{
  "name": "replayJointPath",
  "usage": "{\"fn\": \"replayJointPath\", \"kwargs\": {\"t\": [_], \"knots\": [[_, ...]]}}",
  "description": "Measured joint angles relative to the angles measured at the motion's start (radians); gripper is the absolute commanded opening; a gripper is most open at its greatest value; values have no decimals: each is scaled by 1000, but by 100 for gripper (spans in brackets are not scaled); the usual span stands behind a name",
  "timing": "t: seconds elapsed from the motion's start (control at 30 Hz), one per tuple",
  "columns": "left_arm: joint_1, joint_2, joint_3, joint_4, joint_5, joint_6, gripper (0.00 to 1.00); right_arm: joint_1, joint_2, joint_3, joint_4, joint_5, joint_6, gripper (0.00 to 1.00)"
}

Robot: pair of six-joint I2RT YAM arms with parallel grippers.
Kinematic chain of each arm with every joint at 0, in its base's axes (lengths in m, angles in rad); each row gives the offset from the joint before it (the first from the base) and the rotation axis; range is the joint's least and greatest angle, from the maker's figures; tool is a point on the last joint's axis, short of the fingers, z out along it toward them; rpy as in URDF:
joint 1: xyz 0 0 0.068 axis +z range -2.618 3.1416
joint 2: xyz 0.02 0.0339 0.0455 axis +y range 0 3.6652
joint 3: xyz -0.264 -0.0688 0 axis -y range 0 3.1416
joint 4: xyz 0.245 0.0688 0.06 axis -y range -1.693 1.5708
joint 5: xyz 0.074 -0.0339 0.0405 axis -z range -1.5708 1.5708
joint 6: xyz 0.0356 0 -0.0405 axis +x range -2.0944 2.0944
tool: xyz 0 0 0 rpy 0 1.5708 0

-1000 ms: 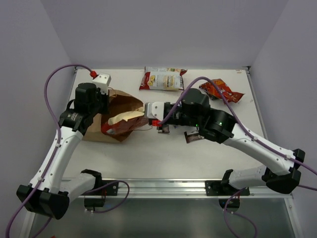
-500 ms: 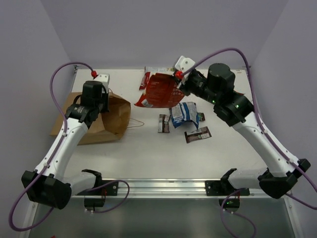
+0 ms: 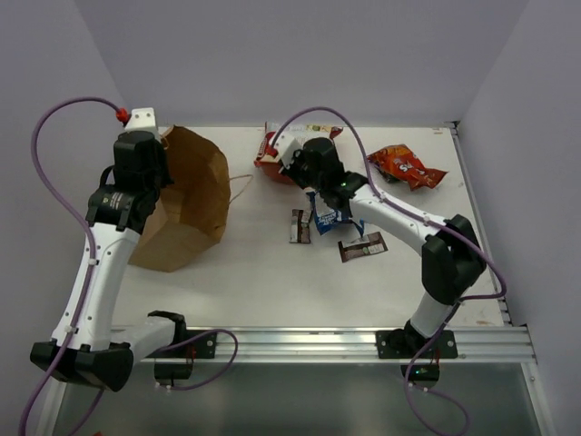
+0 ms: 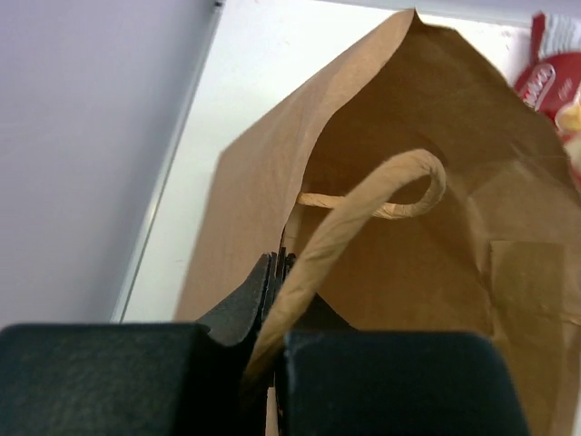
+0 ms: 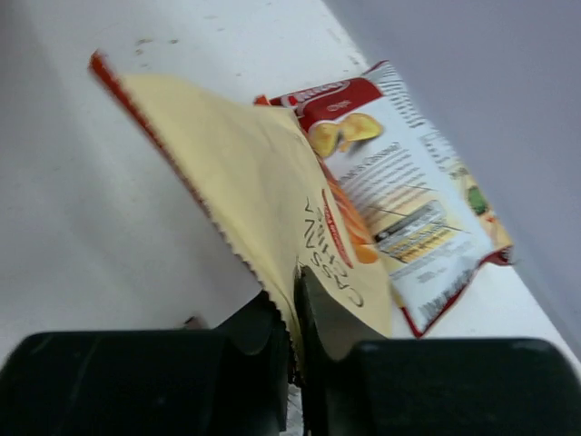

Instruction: Take the snacks out of the paper bag

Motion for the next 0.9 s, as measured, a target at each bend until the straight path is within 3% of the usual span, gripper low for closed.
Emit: {"fn": "replayJointPath", "kwargs": {"t": [0.1,0.13,0.23,0.33,0.43,0.6,0.9], "knots": [[34,-13,19,1,-20,-16,0,68,2,-93,42,-6,5,33],[40,-18,19,3,-20,-23,0,94,2,-117,48,-25,8,53],[44,-23,20,15,5,-38,0,164,2,-166,43,-94,44,81],[44,-14,27,35,56,-55,0,208,-13,-190,-1,-204,110,92],[44,8,43,58,99,-63,0,207,-82,-203,-63,-267,183,98],[52,87,108,93,164,-84,0,198,-316,-203,-146,-278,264,99],[161,276,241,217,352,-124,0,195,-745,-315,-203,-144,394,99]]}}
